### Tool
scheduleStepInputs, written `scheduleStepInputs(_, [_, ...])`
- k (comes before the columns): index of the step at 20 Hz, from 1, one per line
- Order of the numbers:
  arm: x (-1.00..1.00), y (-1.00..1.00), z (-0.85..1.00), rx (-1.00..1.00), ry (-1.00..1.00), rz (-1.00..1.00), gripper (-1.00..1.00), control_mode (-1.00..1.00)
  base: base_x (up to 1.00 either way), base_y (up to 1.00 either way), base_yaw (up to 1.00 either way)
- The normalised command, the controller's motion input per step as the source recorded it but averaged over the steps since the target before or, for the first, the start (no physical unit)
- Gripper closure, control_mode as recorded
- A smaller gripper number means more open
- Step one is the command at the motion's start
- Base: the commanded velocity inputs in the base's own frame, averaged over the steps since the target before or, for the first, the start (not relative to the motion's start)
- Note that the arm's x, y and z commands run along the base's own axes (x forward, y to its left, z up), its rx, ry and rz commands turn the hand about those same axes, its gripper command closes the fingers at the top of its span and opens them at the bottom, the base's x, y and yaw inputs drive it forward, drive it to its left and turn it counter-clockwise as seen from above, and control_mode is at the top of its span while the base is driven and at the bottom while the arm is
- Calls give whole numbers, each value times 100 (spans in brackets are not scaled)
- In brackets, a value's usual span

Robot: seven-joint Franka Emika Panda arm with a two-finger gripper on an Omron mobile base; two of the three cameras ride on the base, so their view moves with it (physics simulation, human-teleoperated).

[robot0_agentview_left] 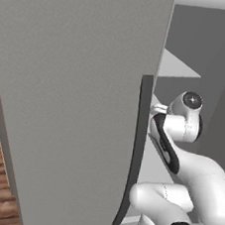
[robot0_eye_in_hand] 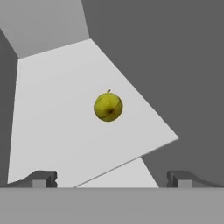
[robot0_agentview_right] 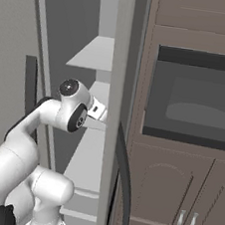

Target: Take the broccoli, lime, and pear from the freezer and place them in the bowl on the counter.

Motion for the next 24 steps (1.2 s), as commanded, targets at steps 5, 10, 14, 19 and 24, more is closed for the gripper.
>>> scheduleStepInputs(5, [36, 0, -24, 0, 0, 0, -100, -100, 0, 0, 0])
scheduleStepInputs(10, [44, -6, -4, 0, 2, 0, -100, -100, 0, 0, 0])
scheduleStepInputs(14, [38, -17, 0, 0, 6, 0, -100, -100, 0, 0, 0])
scheduleStepInputs(19, [34, -17, -7, 0, 5, -1, -100, -100, 0, 0, 0])
scheduleStepInputs(24, [24, -6, -24, 0, 7, 0, -100, -100, 0, 0, 0])
